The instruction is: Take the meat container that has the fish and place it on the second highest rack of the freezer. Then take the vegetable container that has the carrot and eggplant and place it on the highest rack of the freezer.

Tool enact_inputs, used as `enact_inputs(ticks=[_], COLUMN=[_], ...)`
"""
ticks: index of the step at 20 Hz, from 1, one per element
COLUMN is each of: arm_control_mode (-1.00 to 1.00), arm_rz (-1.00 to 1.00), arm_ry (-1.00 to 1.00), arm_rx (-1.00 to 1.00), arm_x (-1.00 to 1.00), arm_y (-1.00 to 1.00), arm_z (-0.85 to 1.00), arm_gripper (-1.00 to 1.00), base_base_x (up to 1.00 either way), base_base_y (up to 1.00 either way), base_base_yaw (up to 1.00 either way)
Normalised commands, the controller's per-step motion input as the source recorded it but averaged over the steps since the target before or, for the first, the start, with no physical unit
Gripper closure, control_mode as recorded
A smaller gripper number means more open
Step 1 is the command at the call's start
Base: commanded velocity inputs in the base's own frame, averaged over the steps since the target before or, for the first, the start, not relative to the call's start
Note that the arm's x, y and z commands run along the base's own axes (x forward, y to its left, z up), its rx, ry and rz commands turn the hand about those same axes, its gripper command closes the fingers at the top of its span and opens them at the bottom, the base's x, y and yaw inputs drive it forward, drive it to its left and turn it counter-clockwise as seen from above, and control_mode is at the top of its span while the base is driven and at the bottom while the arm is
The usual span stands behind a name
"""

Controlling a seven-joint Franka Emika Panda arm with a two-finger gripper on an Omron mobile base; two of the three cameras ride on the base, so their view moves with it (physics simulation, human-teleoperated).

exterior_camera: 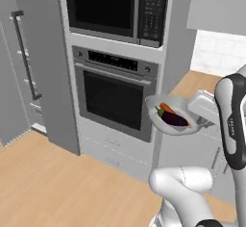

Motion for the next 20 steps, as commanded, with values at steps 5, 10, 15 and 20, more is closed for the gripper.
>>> enact_inputs(ticks=[5, 10, 15, 20], arm_control_mode=[1.00, 1.00, 1.00, 1.00], arm_rz=[0.00, 0.00, 0.00, 0.00], arm_ry=[0.00, 0.00, 0.00, 0.00], arm_rx=[0.00, 0.00, 0.00, 0.00], arm_x=[0.00, 0.00, 0.00, 0.00], arm_y=[0.00, 0.00, 0.00, 0.00], arm_z=[0.00, 0.00, 0.00, 0.00], arm_gripper=[1.00, 1.00, 1.00, 1.00], base_base_x=[0.79, 1.00, 1.00, 1.00], base_base_y=[1.00, 0.91, 0.79, 1.00], base_base_yaw=[0.31, 0.25, 0.06, -0.14])
